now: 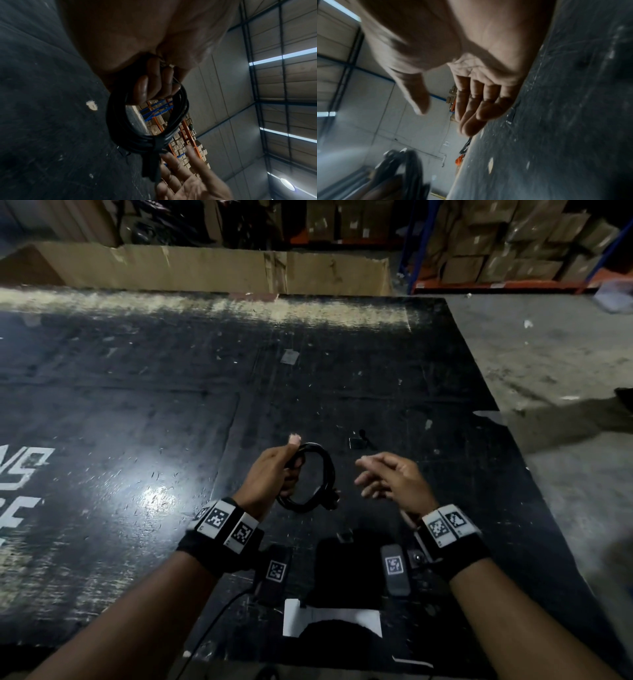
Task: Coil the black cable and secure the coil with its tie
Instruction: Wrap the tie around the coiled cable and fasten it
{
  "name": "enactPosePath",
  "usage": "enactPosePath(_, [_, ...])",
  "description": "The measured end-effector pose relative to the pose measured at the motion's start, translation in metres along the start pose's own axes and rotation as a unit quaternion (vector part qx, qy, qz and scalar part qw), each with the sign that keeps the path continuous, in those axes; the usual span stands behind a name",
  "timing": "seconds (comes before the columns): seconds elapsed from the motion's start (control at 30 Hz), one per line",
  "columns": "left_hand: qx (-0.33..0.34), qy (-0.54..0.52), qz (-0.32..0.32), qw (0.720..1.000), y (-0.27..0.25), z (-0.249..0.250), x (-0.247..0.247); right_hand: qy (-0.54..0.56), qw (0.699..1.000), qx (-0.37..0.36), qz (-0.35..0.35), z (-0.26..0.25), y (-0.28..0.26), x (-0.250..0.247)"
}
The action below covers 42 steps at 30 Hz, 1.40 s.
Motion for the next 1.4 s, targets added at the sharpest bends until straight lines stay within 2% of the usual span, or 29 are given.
enactPosePath(0.1, [-0.003, -0.008, 0.019, 1.000, 0.000, -0.007, -0.010, -0.132, 0.987, -0.030, 0.090, -0.006, 0.037, -0.027])
enactPosePath(0.17, [-0.012, -0.031, 0.031, 0.999, -0.001, -0.012, -0.014, -0.256, 0.957, -0.062, 0.122, -0.012, 0.060, -0.034])
enactPosePath(0.27, [-0.028, -0.079, 0.044, 0.996, -0.002, -0.019, -0.017, -0.404, 0.905, -0.069, 0.112, -0.010, 0.096, -0.029])
enactPosePath(0.4, [-0.033, -0.134, 0.057, 0.989, -0.002, -0.022, -0.018, -0.486, 0.871, -0.030, 0.069, 0.008, 0.127, -0.008])
enactPosePath(0.5, [-0.043, -0.174, 0.071, 0.981, -0.006, -0.025, -0.022, -0.516, 0.852, -0.028, 0.086, 0.010, 0.132, -0.003])
enactPosePath(0.6, [-0.047, -0.208, 0.065, 0.975, -0.011, -0.025, -0.025, -0.496, 0.860, -0.042, 0.110, 0.005, 0.133, -0.001])
enactPosePath(0.83, [-0.029, -0.258, 0.039, 0.965, -0.022, -0.019, -0.029, -0.352, 0.920, -0.025, 0.170, -0.003, 0.107, -0.018])
enactPosePath(0.93, [-0.004, -0.238, 0.068, 0.969, -0.023, -0.018, -0.033, -0.182, 0.971, -0.006, 0.157, -0.007, 0.083, -0.017])
enactPosePath(1.0, [0.021, -0.205, 0.090, 0.974, -0.025, -0.013, -0.034, -0.078, 0.987, -0.020, 0.141, -0.021, 0.057, -0.011])
enactPosePath(1.17, [0.116, -0.072, 0.121, 0.983, -0.035, 0.009, -0.020, 0.059, 0.990, -0.050, 0.115, -0.044, -0.019, 0.013])
enactPosePath(1.3, [0.176, 0.019, 0.134, 0.975, -0.041, 0.015, -0.013, 0.076, 0.992, -0.004, 0.098, -0.028, -0.045, 0.047])
enactPosePath(1.4, [0.222, 0.067, 0.156, 0.960, -0.043, 0.021, -0.009, 0.089, 0.989, 0.037, 0.111, -0.018, -0.051, 0.061])
Point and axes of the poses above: each hand's wrist, its own y-axis towards the middle knuckle, its own x-axis out of the palm, z = x × y, the point moved 8 cm from there along y, towards the middle knuckle, and after that the axes turned 1 degree about y, right-handed, at the moved point
